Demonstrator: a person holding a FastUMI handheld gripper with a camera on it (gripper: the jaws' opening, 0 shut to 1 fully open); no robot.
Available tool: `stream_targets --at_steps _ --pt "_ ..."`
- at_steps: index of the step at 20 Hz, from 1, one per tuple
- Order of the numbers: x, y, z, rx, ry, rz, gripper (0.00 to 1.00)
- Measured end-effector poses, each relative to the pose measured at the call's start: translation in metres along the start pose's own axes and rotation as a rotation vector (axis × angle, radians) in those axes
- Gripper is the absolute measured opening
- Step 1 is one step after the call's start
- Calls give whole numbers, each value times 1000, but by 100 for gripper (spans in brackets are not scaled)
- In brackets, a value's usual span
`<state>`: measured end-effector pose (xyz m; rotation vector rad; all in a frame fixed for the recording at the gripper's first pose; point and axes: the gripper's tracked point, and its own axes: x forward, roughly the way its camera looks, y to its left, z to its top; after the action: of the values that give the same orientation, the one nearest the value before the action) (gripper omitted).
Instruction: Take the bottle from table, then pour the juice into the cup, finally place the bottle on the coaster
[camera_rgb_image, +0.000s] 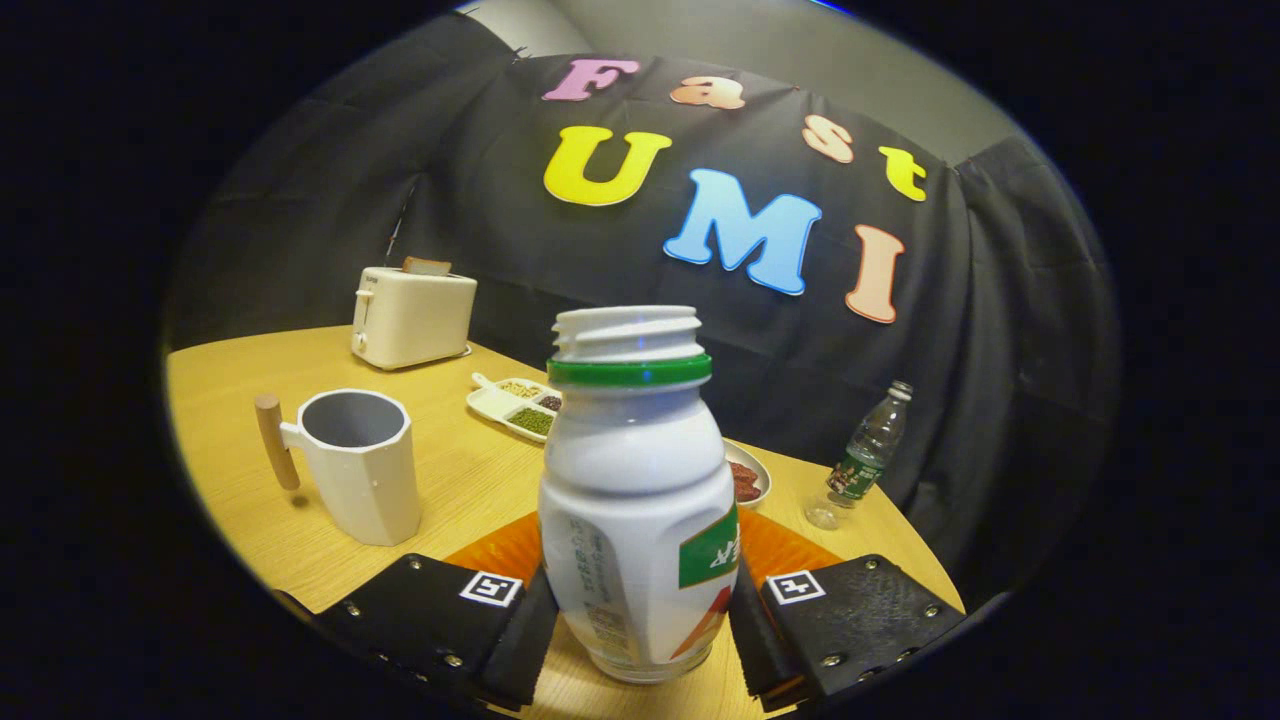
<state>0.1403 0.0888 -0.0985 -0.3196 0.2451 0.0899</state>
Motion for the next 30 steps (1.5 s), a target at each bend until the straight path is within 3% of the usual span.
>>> stream_targets --at_steps 9,16,23,30 --pt "12 34 12 -139 31 79 74" --pt "27 49 7 -359 81 98 74" --pt "24 49 21 -648 66 29 74" --pt "29 52 22 -778 80 26 74"
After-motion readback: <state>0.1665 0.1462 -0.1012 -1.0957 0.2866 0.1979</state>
